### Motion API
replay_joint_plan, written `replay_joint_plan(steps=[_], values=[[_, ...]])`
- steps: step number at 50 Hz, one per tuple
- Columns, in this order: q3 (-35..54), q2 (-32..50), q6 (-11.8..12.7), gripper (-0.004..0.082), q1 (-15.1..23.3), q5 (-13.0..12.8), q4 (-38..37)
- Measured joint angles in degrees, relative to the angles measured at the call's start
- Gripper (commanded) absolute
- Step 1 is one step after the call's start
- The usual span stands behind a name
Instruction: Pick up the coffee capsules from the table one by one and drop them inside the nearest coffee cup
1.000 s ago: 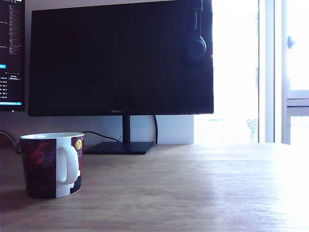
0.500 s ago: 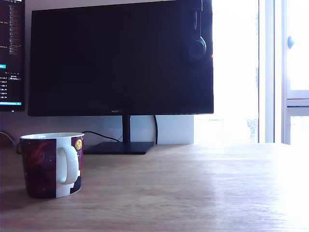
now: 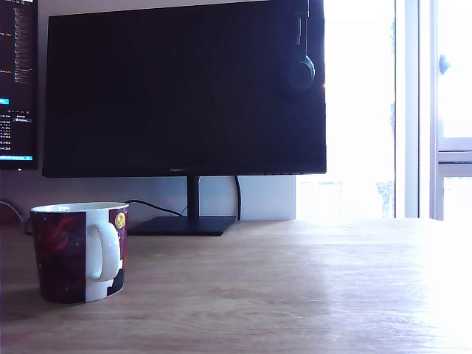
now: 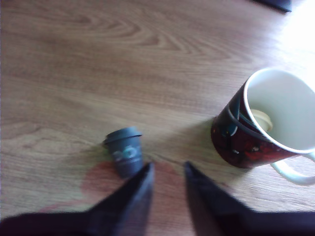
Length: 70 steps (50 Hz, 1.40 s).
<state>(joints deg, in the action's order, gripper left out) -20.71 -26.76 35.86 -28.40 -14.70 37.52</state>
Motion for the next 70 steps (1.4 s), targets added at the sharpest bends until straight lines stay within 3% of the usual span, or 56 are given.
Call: replay_joint_plan(steps=[10, 15, 31, 51, 70], values=[[0.0, -3.85, -0.07, 0.079, 0.0, -2.14, -0.22], [0.0, -4.11, -1.38, 0.079, 0.0, -3.45, -0.63], [0.0, -4.07, -1.95, 0.079, -0.02, -4.74, -2.19], [0.02, -6.91, -2.43, 0.079, 0.0, -4.68, -3.43], [0.04, -19.26, -4.24, 0.079, 4.44, -0.48, -9.66]])
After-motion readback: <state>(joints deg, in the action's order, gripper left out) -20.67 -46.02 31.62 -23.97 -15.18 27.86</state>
